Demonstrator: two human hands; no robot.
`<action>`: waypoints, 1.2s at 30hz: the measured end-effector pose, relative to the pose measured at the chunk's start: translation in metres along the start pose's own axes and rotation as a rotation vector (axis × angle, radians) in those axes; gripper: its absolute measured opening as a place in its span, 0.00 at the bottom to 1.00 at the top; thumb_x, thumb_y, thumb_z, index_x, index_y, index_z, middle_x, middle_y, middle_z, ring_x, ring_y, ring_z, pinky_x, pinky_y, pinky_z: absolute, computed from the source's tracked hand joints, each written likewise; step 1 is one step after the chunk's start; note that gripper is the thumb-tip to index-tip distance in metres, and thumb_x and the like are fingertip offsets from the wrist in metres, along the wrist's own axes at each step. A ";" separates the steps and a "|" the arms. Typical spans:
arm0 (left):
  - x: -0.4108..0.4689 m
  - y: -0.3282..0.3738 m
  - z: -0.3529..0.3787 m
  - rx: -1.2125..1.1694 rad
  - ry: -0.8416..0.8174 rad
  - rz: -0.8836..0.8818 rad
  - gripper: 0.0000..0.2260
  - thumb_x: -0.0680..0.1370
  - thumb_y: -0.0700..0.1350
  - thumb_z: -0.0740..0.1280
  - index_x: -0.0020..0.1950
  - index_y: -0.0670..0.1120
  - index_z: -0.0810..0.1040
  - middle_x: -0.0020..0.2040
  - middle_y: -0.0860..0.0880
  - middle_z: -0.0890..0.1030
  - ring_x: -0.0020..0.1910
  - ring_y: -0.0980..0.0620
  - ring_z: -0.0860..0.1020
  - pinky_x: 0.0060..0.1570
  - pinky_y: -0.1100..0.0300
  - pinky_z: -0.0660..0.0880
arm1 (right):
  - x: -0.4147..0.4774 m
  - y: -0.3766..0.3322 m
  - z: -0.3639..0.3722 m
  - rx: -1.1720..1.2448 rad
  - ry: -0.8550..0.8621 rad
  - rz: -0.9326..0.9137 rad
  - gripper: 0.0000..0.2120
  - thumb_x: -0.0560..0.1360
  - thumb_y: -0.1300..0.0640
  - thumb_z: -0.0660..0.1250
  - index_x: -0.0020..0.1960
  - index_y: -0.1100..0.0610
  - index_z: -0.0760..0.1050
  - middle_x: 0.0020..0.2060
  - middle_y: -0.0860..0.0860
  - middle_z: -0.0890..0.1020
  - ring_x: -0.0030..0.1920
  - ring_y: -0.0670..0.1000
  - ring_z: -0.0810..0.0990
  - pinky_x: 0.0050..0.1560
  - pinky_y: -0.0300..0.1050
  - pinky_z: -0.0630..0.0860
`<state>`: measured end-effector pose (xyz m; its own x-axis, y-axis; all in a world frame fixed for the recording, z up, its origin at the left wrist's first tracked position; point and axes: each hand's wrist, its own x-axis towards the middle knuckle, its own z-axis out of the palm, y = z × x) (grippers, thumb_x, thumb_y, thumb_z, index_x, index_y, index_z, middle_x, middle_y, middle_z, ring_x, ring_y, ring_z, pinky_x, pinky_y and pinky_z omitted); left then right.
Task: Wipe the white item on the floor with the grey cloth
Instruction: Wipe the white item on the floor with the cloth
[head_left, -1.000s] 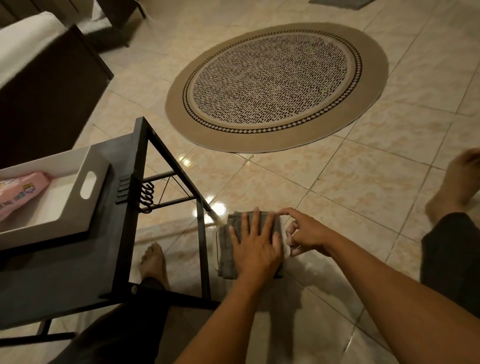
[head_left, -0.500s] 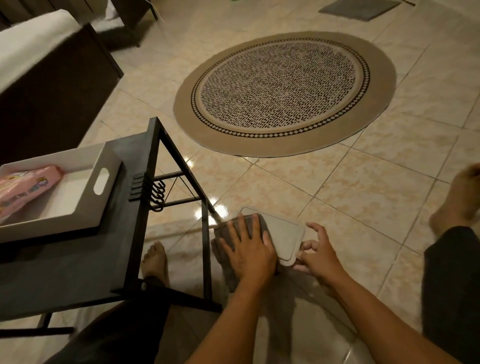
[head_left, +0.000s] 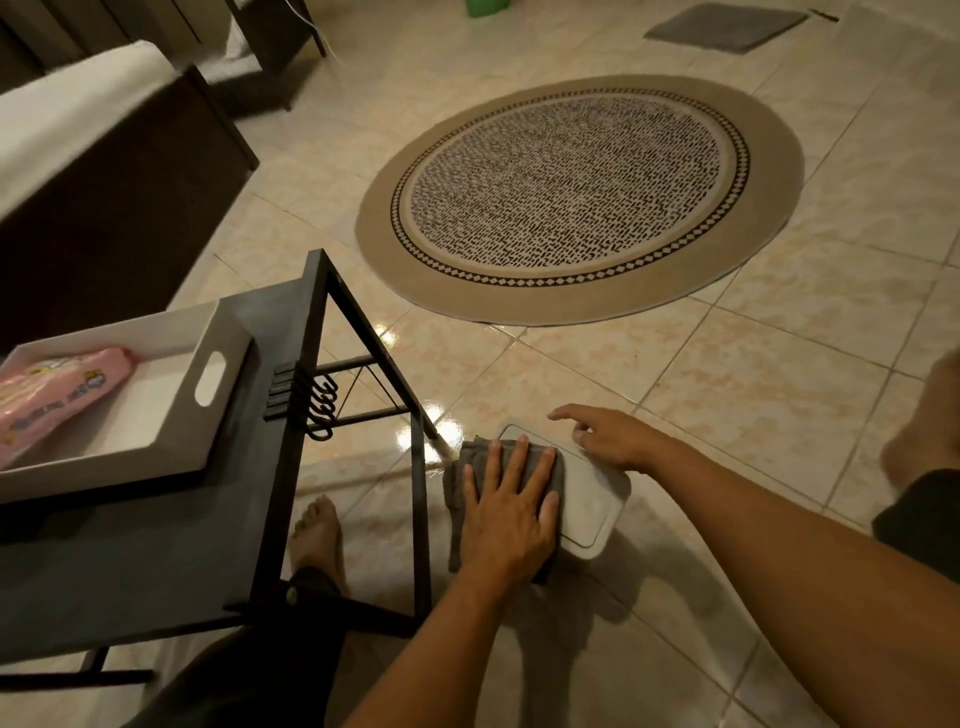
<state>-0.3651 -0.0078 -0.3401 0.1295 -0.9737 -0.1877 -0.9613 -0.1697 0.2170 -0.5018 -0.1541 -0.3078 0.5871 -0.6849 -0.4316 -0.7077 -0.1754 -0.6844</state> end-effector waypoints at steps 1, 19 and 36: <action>-0.001 -0.002 0.000 0.001 0.004 0.015 0.27 0.83 0.62 0.45 0.81 0.61 0.42 0.81 0.54 0.37 0.78 0.48 0.31 0.73 0.42 0.29 | 0.004 -0.004 -0.001 -0.014 -0.041 -0.006 0.23 0.81 0.61 0.56 0.73 0.45 0.68 0.61 0.54 0.76 0.56 0.54 0.74 0.52 0.44 0.67; -0.009 0.038 -0.005 0.022 -0.045 -0.094 0.28 0.81 0.64 0.47 0.81 0.61 0.48 0.83 0.47 0.47 0.80 0.42 0.45 0.75 0.36 0.44 | -0.027 0.036 0.036 0.473 0.171 0.140 0.32 0.77 0.67 0.64 0.74 0.41 0.64 0.43 0.56 0.75 0.41 0.54 0.75 0.41 0.51 0.78; 0.011 0.045 0.011 0.055 0.047 0.007 0.29 0.82 0.60 0.47 0.81 0.58 0.41 0.80 0.53 0.35 0.79 0.46 0.35 0.72 0.42 0.27 | -0.035 0.034 0.012 0.583 -0.060 0.120 0.40 0.73 0.75 0.62 0.77 0.44 0.61 0.41 0.56 0.73 0.39 0.52 0.75 0.40 0.45 0.80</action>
<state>-0.4096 -0.0244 -0.3431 0.1333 -0.9811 -0.1405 -0.9739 -0.1560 0.1651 -0.5414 -0.1279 -0.3230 0.5495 -0.6318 -0.5467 -0.4479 0.3296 -0.8311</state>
